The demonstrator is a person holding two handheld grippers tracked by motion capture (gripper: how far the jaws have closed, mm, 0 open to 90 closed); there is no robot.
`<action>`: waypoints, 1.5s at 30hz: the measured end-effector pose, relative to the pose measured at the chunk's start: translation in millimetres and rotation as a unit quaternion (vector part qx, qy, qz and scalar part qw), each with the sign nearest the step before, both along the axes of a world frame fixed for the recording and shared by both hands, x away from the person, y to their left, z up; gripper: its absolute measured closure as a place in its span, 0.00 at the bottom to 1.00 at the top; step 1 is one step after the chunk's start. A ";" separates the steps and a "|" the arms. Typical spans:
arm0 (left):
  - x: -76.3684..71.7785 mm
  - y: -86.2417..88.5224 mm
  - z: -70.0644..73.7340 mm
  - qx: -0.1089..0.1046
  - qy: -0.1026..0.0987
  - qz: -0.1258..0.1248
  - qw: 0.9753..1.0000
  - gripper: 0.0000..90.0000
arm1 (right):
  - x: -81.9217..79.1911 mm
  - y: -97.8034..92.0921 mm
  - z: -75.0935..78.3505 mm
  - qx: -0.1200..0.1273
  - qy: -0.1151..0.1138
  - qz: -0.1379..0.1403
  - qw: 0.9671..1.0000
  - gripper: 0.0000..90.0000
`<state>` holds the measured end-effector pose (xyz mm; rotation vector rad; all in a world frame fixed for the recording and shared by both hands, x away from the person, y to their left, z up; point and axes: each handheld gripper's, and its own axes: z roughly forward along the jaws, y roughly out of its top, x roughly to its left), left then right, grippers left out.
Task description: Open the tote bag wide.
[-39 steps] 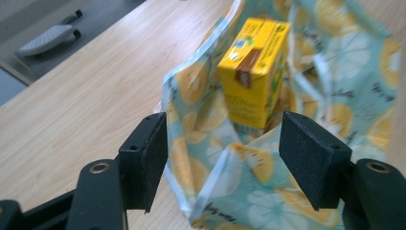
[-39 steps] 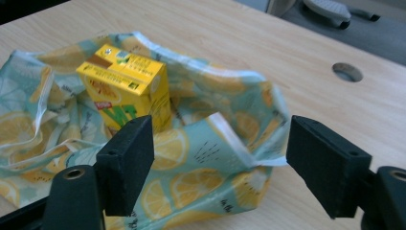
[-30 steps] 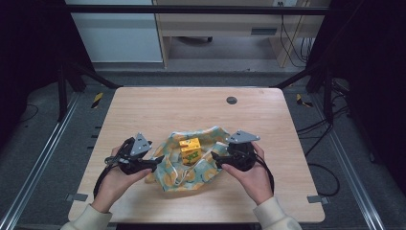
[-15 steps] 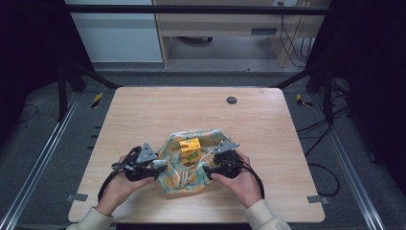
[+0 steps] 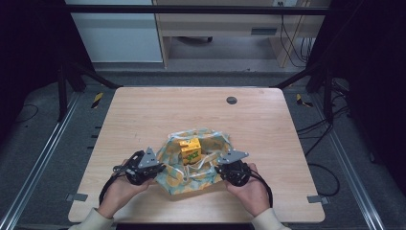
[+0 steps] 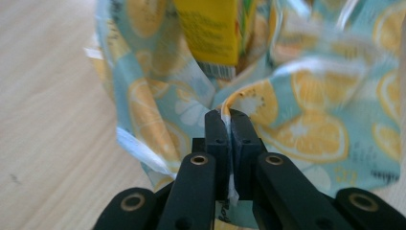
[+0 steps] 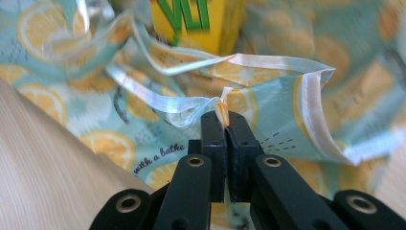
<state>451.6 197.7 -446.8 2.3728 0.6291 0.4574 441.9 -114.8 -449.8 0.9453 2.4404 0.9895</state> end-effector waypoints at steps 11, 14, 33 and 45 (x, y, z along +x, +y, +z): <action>1.0 -7.3 -23.4 0.045 0.041 -0.019 0.998 0.98 | -5.2 -14.2 -24.7 -0.009 0.049 -0.007 0.999 0.97; 0.0 -6.4 -25.6 0.049 0.043 -0.023 0.998 0.98 | -6.1 -15.1 -26.8 -0.010 0.055 -0.005 0.998 0.97; 3.0 -0.2 -31.0 0.062 0.051 -0.017 0.997 0.97 | -3.3 -22.3 -12.7 0.027 0.024 -0.010 0.999 0.75; -1.5 2.2 -20.3 0.038 0.024 -0.006 0.999 0.83 | -9.4 -22.3 3.0 0.045 -0.028 -0.024 0.998 0.50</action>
